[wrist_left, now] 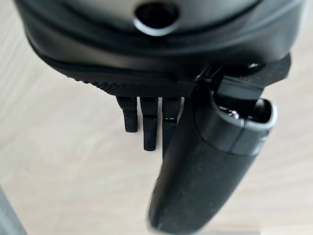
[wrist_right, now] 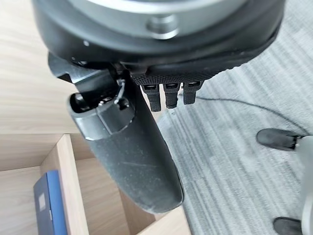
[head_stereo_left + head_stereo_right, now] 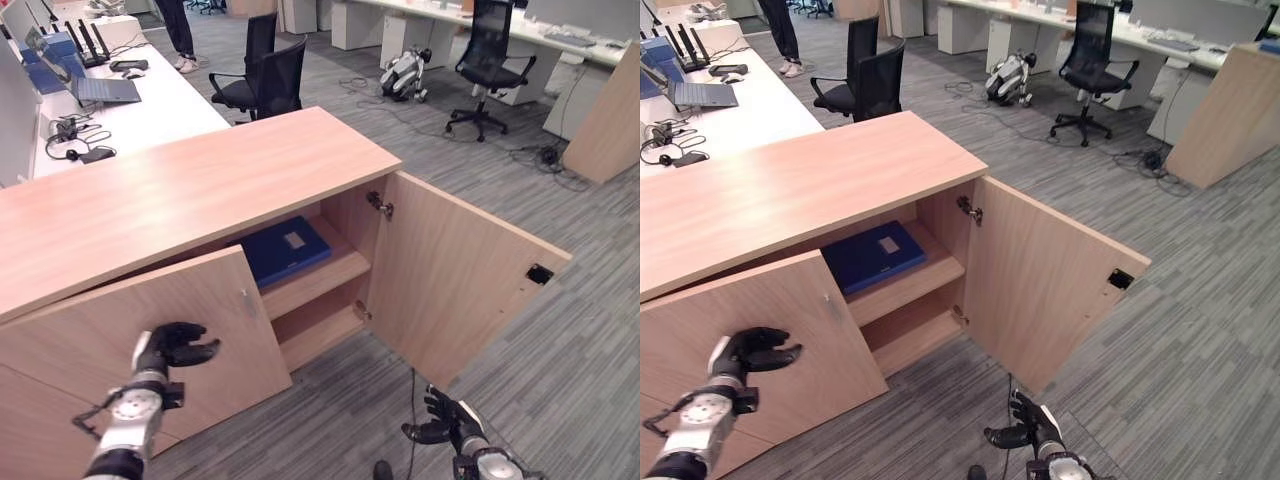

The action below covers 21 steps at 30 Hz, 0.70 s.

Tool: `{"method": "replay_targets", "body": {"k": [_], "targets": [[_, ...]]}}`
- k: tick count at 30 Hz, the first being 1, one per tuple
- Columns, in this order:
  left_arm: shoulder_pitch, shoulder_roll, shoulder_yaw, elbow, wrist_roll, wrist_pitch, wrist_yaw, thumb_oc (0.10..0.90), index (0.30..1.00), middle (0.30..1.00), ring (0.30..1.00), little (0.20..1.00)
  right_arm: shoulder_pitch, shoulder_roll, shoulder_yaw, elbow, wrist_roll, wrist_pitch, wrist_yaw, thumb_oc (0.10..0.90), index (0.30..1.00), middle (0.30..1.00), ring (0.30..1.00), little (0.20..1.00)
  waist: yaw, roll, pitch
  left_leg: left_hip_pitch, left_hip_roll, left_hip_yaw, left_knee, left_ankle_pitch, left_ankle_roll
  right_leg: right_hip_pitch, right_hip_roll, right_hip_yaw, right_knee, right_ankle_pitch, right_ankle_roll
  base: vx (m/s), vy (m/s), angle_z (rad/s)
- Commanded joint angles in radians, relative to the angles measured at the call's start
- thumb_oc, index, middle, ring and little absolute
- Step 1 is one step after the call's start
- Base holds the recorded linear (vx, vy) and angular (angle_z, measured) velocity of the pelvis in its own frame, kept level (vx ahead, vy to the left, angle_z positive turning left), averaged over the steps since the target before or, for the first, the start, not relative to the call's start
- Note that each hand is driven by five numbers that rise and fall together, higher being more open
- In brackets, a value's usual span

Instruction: Put the empty folder in the office cabinet

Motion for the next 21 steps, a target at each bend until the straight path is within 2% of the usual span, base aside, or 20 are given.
{"method": "replay_targets", "body": {"k": [1,3,8,9,10,11,12,13,17,21], "targets": [[-0.211,0.158,0.103,0.067,0.022,-0.107,0.083,0.800,0.900,0.900,0.900,0.900,-0.043,0.003,-0.011,-0.038,0.049,-0.079,0.011,0.800,0.900,0.900,0.900,0.900,-0.030,0.024,-0.035,-0.009,-0.044,-0.021,-0.002,-0.043,0.024,0.091,-0.040,-0.002,0.050,-0.162,0.132,0.01,0.092,0.00],[-0.195,0.183,0.136,0.052,0.012,-0.114,0.085,0.800,0.900,0.900,0.900,0.900,-0.045,0.008,-0.017,-0.024,0.050,-0.080,0.007,0.800,0.900,0.900,0.900,0.900,-0.026,0.018,-0.032,-0.006,-0.051,-0.011,-0.002,-0.053,0.035,0.071,-0.044,0.004,0.078,-0.160,0.139,0.00,0.090,0.00],[-0.147,0.169,0.177,0.012,0.006,-0.118,0.092,0.800,0.900,0.900,0.900,0.900,-0.061,0.030,-0.020,0.000,0.049,-0.080,0.006,0.800,0.900,0.900,0.900,0.900,-0.002,0.010,-0.012,0.006,-0.053,0.019,-0.002,-0.062,0.049,0.021,-0.039,-0.018,0.171,-0.156,0.155,-0.03,0.059,-0.11],[-0.136,0.145,0.180,-0.004,-0.014,-0.118,0.095,0.800,0.900,0.900,0.900,0.900,-0.078,0.038,-0.024,0.017,0.051,-0.079,-0.003,0.800,0.900,0.900,0.900,0.900,0.013,0.013,0.000,0.006,-0.049,0.027,-0.002,-0.063,0.050,0.003,-0.051,-0.066,0.204,-0.151,0.164,-0.09,0.016,-0.29],[-0.069,0.074,0.182,-0.094,-0.018,-0.128,0.092,0.800,0.900,0.900,0.900,0.900,-0.099,0.052,-0.046,0.033,0.049,-0.076,-0.020,0.800,0.900,0.900,0.900,0.900,0.045,0.018,0.016,0.001,-0.043,0.049,-0.002,-0.062,0.049,-0.009,-0.113,-0.228,0.254,-0.138,0.178,-0.10,0.010,-0.24],[-0.030,0.023,0.174,-0.138,-0.024,-0.126,0.078,0.800,0.900,0.900,0.900,0.900,-0.110,0.063,-0.055,0.037,0.047,-0.073,-0.024,0.800,0.900,0.900,0.900,0.900,0.064,0.021,0.019,0.000,-0.039,0.068,-0.002,-0.065,0.050,-0.006,-0.151,-0.311,0.271,-0.122,0.178,-0.07,0.006,-0.32],[-0.027,0.020,0.176,-0.141,-0.023,-0.125,0.079,0.800,0.900,0.900,0.900,0.900,-0.109,0.062,-0.055,0.038,0.046,-0.073,-0.023,0.800,0.900,0.900,0.900,0.900,0.062,0.022,0.019,0.001,-0.040,0.066,-0.002,-0.065,0.051,-0.006,-0.152,-0.313,0.273,-0.123,0.179,-0.01,0.008,-0.75],[0.041,-0.053,0.169,-0.202,-0.037,-0.132,0.054,0.800,0.900,0.900,0.900,0.900,-0.115,0.072,-0.062,0.038,0.039,-0.066,-0.021,0.800,0.900,0.900,0.900,0.900,0.080,0.023,0.023,0.008,-0.039,0.087,-0.002,-0.073,0.058,-0.002,-0.190,-0.371,0.302,-0.107,0.175,0.02,0.004,-0.74],[0.108,-0.205,0.081,-0.303,-0.035,-0.128,0.016,0.800,0.900,0.900,0.900,0.900,-0.103,0.078,-0.087,0.024,0.033,-0.062,-0.027,0.800,0.900,0.900,0.900,0.900,0.090,0.026,0.029,0.011,-0.040,0.070,-0.002,-0.075,0.060,-0.014,-0.206,-0.339,0.303,-0.102,0.180,0.04,-0.056,-0.25],[0.157,-0.253,-0.002,-0.407,-0.018,-0.120,-0.031,0.800,0.900,0.900,0.900,0.900,-0.127,0.072,-0.109,0.028,0.030,-0.059,-0.039,0.800,0.900,0.900,0.900,0.900,0.117,0.031,0.029,-0.013,-0.013,0.080,-0.002,-0.073,0.041,0.007,-0.291,-0.386,0.193,-0.019,0.187,0.03,-0.224,0.06]]}}
